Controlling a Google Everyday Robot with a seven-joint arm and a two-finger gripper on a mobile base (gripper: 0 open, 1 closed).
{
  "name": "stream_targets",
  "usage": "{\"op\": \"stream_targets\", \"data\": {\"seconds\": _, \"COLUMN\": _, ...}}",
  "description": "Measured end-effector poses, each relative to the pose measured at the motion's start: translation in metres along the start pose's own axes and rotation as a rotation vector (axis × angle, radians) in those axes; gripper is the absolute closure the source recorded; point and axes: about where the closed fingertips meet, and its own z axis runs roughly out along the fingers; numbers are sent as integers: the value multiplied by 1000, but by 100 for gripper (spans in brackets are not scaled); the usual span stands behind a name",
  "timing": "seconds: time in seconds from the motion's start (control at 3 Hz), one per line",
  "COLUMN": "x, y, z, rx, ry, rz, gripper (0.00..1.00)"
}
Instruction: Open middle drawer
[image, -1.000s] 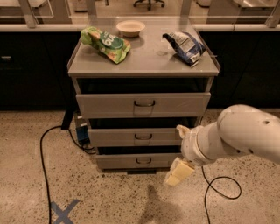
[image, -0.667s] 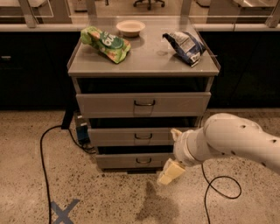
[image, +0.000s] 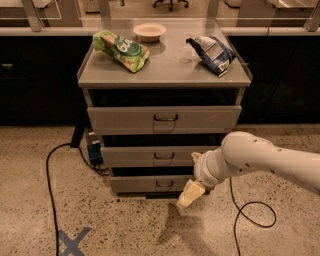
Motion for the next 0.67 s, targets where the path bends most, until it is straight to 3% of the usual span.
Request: {"op": "stream_targets", "data": {"seconds": 0.67, "x": 0, "y": -2, "z": 14, "rx": -7, "ry": -13, "rz": 14, "gripper": 0}}
